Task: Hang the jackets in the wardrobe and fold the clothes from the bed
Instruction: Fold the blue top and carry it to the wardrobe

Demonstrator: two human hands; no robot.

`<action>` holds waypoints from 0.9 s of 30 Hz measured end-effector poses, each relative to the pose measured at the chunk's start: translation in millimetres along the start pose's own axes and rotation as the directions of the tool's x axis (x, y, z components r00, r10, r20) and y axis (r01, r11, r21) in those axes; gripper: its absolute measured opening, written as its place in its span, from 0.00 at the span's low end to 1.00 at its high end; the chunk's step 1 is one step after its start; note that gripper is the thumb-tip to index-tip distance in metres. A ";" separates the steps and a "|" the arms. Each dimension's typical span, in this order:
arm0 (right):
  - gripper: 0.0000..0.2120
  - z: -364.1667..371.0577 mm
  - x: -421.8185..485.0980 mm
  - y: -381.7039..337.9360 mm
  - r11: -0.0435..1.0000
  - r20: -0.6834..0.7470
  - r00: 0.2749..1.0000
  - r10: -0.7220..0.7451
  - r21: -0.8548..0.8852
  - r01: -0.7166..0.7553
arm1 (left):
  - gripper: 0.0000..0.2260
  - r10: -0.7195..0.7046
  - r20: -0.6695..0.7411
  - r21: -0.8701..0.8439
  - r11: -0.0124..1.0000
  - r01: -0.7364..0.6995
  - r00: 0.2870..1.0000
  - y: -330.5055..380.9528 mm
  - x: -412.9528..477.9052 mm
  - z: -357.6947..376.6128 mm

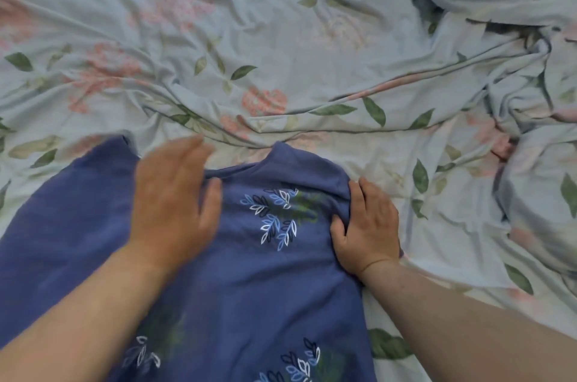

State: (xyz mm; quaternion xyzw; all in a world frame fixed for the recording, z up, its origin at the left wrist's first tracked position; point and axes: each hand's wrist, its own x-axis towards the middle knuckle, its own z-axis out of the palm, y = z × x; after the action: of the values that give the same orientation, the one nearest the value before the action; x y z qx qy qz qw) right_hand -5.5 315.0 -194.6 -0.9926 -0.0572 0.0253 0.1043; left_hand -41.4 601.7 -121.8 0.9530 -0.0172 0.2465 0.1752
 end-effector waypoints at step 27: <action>0.11 -76.1 12.3 79.4 0.805 0.540 0.823 0.175 0.404 -0.436 | 0.35 -0.157 0.620 0.173 0.983 0.061 0.769 77.4 -16.9 97.0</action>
State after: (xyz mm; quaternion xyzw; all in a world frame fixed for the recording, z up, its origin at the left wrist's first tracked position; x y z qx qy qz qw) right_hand 20.0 223.7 -137.3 -0.8862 0.0936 0.3004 0.3401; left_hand -20.4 495.0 -183.9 0.9898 -0.0019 -0.0968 0.1046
